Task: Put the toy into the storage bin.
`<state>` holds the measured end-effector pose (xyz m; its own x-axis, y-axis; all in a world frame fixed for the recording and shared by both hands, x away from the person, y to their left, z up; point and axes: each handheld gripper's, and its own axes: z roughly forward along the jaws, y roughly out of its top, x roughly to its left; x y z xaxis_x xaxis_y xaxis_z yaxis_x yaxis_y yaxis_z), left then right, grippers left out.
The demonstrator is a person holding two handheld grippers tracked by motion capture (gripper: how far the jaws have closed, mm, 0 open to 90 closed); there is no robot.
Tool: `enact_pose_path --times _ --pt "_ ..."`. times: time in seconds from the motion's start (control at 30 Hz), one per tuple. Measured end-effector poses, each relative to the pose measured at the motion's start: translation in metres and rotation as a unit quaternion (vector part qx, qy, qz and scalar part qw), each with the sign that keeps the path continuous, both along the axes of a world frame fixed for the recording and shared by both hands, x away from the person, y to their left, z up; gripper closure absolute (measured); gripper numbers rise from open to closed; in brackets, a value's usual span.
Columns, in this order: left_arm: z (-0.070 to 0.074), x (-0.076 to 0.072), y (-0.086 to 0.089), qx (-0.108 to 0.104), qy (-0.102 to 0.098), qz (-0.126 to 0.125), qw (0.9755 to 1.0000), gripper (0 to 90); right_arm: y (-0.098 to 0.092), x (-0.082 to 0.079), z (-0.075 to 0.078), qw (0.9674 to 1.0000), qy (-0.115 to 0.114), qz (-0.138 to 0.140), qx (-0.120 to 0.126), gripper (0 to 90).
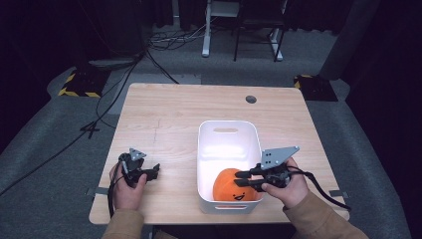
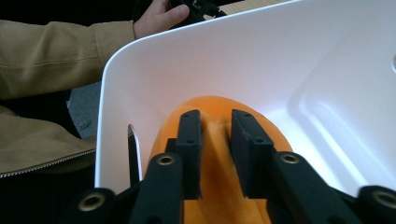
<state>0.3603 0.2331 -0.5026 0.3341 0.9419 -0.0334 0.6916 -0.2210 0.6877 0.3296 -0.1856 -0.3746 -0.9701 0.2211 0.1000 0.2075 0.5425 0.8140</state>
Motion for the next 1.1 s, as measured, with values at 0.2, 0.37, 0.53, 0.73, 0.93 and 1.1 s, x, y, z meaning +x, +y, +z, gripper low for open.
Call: enact_pose_path --times 0.2,0.37,0.53,0.73,0.93,1.1 --pt "0.0 0.0 0.0 0.0 -0.001 0.0 1.0 17.8 -0.002 0.0 0.003 0.9997 -0.014 -0.017 0.013 57.7" --pt "0.0 0.001 0.0 -0.001 0.001 -0.002 1.0 17.3 -0.009 0.005 0.014 0.9979 -0.021 -0.037 0.048 51.5" --pt "0.0 0.0 0.0 -0.001 0.001 -0.002 1.0 17.3 -0.016 0.01 0.021 0.9963 -0.027 -0.051 0.063 48.8" --pt "0.0 0.0 -0.001 -0.002 0.001 -0.002 1.0 17.3 -0.029 0.023 0.033 0.9923 -0.034 -0.093 0.074 43.1" --pt "0.0 0.0 -0.001 -0.002 0.001 -0.002 1.0 17.2 -0.043 0.035 0.042 0.9889 -0.056 -0.119 0.068 42.3" --pt "0.0 0.0 0.0 -0.002 0.001 -0.002 1.0 17.2 -0.053 0.044 0.047 0.9846 -0.075 -0.15 0.049 41.4"
